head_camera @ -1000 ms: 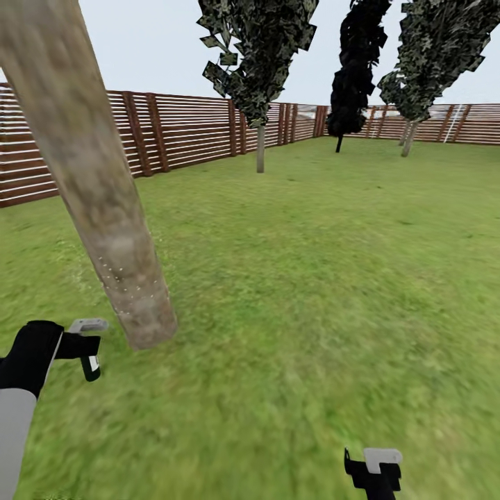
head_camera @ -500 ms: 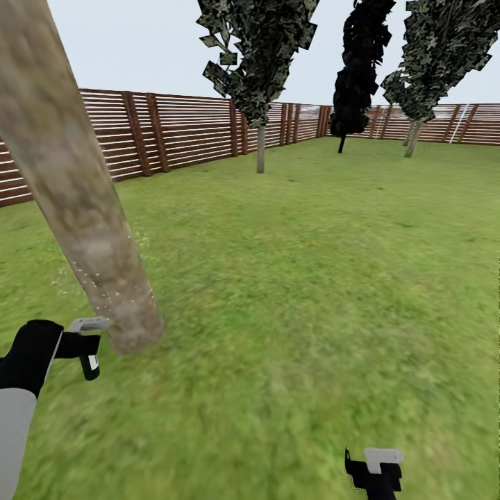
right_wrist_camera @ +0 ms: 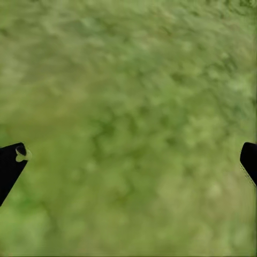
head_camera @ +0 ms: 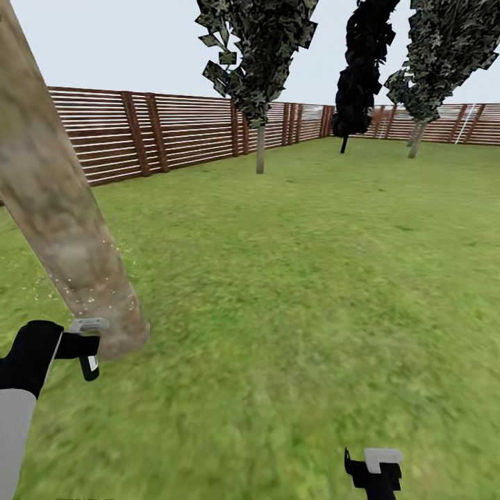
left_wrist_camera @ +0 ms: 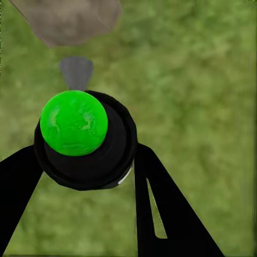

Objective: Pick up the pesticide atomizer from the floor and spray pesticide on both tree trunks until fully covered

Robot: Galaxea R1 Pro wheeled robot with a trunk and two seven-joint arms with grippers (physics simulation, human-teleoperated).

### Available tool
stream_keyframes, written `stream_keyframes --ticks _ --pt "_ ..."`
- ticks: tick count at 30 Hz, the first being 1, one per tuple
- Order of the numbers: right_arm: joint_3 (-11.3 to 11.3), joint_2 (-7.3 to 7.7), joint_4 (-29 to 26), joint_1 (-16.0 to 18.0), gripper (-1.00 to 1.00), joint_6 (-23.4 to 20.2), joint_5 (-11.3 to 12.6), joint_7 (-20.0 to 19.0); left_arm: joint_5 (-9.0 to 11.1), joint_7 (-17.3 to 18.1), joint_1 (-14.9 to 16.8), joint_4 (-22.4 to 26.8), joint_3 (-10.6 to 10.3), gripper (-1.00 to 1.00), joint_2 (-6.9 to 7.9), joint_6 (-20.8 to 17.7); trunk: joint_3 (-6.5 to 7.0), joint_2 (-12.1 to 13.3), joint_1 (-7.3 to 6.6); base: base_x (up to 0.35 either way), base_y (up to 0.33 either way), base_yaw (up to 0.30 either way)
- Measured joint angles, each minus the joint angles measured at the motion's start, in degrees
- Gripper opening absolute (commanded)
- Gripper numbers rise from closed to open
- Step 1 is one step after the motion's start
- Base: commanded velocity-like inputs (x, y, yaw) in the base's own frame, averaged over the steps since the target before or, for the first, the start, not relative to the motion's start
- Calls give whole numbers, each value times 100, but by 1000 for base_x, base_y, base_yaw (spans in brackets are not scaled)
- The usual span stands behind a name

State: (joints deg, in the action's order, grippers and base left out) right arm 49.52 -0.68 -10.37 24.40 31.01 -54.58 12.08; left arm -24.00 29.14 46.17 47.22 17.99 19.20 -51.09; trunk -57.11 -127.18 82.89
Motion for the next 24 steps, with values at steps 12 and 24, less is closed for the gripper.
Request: stream_keyframes --ticks 12,24 --pt "0 0 6 -1 100 1 0 -2 -1 -10 -23 -9 -7 -100 -10 4 0 0 -1 177 -235 163" --pt "-1 0 6 0 100 0 0 -1 -25 -143 -35 -18 -3 -100 -5 10 0 0 0 210 -199 79"
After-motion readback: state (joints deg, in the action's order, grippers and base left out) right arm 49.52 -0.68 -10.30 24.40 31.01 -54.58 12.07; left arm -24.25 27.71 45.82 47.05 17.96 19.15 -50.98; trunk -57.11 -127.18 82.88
